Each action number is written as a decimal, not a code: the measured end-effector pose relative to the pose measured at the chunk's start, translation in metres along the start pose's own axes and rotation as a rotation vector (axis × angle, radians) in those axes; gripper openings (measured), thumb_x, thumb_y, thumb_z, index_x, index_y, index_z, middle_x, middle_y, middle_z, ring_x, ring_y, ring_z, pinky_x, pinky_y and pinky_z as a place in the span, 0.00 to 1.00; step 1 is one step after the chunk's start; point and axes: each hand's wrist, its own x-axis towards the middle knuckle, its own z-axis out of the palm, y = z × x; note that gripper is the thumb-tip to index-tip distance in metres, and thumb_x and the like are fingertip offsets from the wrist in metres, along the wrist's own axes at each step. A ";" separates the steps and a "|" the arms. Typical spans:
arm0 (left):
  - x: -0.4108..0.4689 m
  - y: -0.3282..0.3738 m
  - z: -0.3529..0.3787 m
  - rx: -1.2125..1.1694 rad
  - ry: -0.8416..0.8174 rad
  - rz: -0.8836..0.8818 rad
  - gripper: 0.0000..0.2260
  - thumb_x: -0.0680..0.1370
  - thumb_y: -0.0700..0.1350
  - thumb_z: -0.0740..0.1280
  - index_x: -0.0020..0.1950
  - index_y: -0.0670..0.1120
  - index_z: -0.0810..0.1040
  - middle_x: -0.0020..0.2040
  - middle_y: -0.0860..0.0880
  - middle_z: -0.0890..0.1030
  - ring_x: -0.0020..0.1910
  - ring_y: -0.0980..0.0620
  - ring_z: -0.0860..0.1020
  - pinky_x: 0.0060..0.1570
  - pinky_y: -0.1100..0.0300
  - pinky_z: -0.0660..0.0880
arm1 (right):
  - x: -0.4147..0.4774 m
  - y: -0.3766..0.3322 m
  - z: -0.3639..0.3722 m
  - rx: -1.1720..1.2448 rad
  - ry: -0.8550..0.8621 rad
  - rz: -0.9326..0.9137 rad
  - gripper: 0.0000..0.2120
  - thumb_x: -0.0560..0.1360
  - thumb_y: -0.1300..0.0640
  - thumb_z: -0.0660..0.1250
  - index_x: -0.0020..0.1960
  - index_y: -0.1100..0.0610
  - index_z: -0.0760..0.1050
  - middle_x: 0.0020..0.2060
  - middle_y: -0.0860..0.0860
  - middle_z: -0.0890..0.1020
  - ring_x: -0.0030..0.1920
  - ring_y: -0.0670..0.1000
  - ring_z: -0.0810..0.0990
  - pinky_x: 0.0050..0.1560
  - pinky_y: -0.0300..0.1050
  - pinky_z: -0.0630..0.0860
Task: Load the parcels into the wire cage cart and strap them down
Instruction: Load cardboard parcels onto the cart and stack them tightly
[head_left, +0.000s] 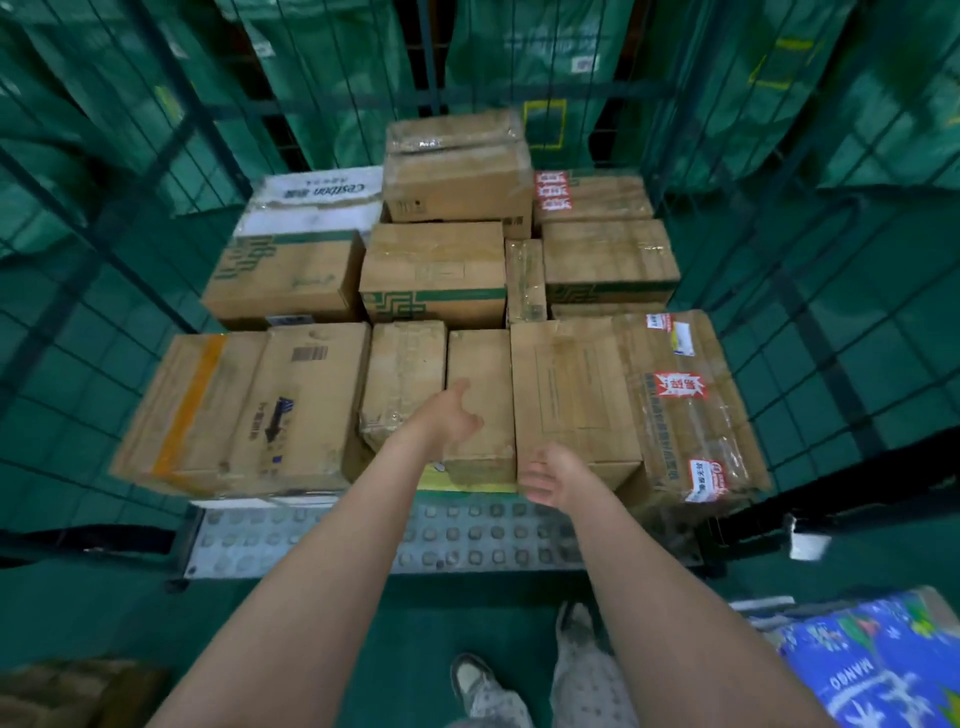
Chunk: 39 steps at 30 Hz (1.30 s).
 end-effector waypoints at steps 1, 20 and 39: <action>-0.008 0.000 0.000 -0.043 -0.008 0.000 0.27 0.79 0.42 0.61 0.77 0.48 0.55 0.72 0.41 0.66 0.66 0.42 0.70 0.64 0.56 0.68 | -0.007 0.003 -0.003 0.008 0.004 -0.006 0.19 0.83 0.59 0.48 0.71 0.63 0.64 0.66 0.59 0.72 0.65 0.58 0.72 0.65 0.52 0.69; -0.137 0.032 0.119 -0.046 -0.128 0.116 0.18 0.82 0.41 0.55 0.73 0.39 0.63 0.69 0.41 0.70 0.66 0.44 0.69 0.60 0.64 0.66 | -0.128 0.127 -0.110 0.099 0.115 -0.022 0.18 0.82 0.58 0.52 0.70 0.62 0.65 0.61 0.59 0.76 0.58 0.58 0.77 0.52 0.49 0.71; -0.245 0.062 0.224 0.345 -0.421 0.441 0.21 0.78 0.42 0.63 0.71 0.44 0.69 0.70 0.46 0.71 0.66 0.48 0.71 0.64 0.62 0.65 | -0.221 0.278 -0.161 0.561 0.399 -0.042 0.10 0.80 0.59 0.54 0.60 0.57 0.68 0.52 0.57 0.75 0.37 0.53 0.74 0.52 0.48 0.69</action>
